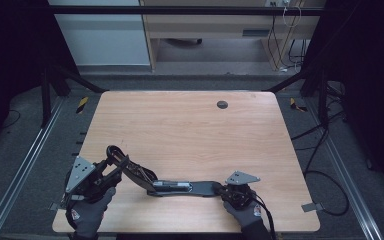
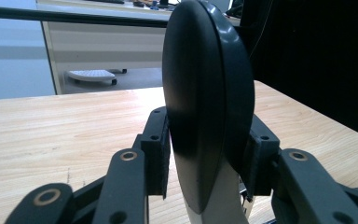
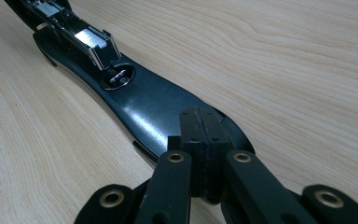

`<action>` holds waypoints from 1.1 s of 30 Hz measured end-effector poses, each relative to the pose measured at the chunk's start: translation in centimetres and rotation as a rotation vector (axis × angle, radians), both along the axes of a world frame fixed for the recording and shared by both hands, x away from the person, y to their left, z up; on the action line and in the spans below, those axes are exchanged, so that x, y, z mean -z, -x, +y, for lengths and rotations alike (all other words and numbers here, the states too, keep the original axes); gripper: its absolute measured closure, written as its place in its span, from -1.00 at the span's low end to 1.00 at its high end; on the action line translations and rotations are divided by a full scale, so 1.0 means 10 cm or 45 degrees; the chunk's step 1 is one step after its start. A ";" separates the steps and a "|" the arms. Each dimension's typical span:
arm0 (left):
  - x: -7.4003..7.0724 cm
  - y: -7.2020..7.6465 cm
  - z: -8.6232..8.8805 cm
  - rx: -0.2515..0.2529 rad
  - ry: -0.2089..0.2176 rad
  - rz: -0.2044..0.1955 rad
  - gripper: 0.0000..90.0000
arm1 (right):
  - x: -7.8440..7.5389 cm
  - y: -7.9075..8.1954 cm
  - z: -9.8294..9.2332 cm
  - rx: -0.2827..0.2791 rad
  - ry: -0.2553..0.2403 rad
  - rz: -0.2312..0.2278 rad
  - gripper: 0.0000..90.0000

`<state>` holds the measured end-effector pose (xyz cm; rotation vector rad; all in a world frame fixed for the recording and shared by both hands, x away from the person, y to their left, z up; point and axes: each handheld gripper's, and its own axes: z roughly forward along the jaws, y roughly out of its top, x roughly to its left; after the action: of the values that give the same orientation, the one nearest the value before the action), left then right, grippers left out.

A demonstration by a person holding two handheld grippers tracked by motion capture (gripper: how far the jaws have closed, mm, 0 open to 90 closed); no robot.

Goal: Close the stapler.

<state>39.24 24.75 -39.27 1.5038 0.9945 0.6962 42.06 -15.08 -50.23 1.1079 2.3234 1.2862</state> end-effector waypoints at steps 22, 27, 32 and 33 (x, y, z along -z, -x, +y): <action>-0.05 0.01 -0.17 0.007 -0.051 -0.038 0.33 | 0.00 0.00 0.00 0.002 -0.005 0.009 1.00; -0.06 0.01 -0.21 0.008 -0.063 -0.047 0.32 | 0.00 0.00 0.00 0.003 -0.007 0.009 1.00; -0.07 0.00 -0.27 0.011 -0.081 -0.057 0.32 | 0.00 0.00 0.00 0.002 -0.011 0.009 1.00; -0.08 0.00 -0.29 0.014 -0.088 -0.062 0.32 | 0.00 0.00 0.00 0.001 -0.011 0.009 1.00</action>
<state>39.21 21.81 -38.51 1.5441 0.9331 0.7631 42.09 -15.11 -50.24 1.1180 2.3239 1.2957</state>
